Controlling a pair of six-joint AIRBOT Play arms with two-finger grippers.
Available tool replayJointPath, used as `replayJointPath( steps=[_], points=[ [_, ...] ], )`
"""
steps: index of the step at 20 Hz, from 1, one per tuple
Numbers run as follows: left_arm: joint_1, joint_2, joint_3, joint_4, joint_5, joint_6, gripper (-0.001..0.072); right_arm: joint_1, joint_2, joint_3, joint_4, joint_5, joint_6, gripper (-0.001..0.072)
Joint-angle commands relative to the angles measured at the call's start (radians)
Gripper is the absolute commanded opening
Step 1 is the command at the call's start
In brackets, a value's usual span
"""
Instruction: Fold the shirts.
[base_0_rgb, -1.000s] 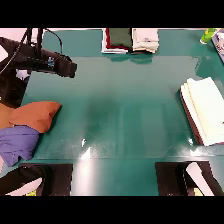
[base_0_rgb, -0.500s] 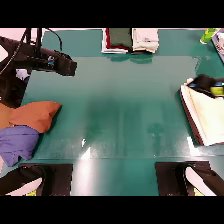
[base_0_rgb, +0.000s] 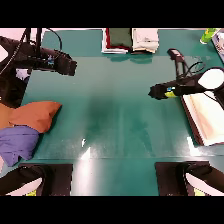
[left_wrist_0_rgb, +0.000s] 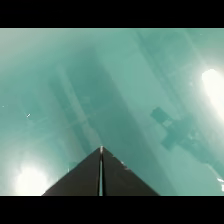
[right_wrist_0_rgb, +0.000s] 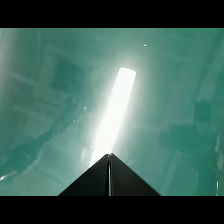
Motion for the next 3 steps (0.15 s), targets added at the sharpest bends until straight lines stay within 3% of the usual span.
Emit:
replayJointPath(
  steps=[1,3],
  points=[
    [0.000,0.000,0.000,0.001,0.001,0.000,0.0028,0.035,-0.026,0.001,0.000,-0.011,0.000,0.0018],
    [0.000,0.000,0.000,0.001,0.000,0.000,0.0028,0.034,-0.026,0.000,0.000,-0.010,0.000,0.0018]
  ],
)
